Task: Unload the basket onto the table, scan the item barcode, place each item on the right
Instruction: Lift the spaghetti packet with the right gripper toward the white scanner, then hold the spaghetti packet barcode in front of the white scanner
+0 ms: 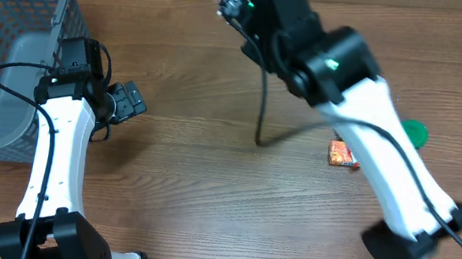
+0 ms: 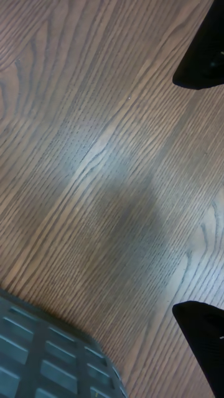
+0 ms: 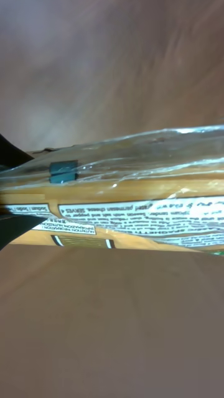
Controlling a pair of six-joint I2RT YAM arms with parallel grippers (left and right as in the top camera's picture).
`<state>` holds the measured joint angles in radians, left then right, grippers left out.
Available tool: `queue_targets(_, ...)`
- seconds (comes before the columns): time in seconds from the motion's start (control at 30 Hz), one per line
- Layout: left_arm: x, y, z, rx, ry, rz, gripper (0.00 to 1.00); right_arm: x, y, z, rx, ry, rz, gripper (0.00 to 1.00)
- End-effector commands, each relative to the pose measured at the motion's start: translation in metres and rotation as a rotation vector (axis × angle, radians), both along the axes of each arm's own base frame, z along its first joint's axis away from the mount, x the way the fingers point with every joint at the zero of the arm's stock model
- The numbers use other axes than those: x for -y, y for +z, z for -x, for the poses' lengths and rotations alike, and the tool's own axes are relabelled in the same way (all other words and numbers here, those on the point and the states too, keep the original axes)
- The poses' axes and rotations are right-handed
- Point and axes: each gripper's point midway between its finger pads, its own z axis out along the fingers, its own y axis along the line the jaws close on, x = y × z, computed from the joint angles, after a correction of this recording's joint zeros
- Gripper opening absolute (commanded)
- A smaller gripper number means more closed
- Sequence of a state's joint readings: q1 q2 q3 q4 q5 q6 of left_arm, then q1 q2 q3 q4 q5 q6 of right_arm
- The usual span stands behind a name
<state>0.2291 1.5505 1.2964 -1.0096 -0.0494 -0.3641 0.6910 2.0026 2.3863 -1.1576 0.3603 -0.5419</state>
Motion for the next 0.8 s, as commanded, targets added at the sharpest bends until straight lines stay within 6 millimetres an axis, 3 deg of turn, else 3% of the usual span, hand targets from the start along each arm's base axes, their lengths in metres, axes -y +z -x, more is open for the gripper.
queue_targets(0.0, -0.001, 0.001, 0.000, 0.002, 0.008, -0.004, 1.00, 0.004, -0.028, -0.045, 0.075, -0.001, 0.199, 0.03)
queue_targets(0.2, -0.001, 0.001, 0.000, 0.002, 0.008, -0.004, 1.00, -0.025, -0.049, -0.109, 0.274, 0.072, 0.361, 0.03)
queue_targets(0.37, -0.001, 0.001, 0.000, 0.002, 0.008, -0.004, 1.00, -0.038, -0.045, -0.154, 0.455, 0.036, 0.328, 0.03)
queue_targets(0.47, -0.001, 0.001, 0.000, 0.002, 0.008, -0.004, 0.99, -0.038, -0.054, -0.175, 0.510, 0.009, 0.291, 0.03)
queue_targets(0.7, -0.001, 0.001, 0.000, 0.002, 0.008, -0.004, 1.00, -0.020, -0.114, -0.219, 0.537, -0.020, 0.350, 0.03)
queue_targets(0.77, -0.001, 0.001, 0.000, 0.002, 0.008, -0.004, 1.00, -0.015, -0.117, -0.231, 0.592, -0.052, 0.323, 0.03)
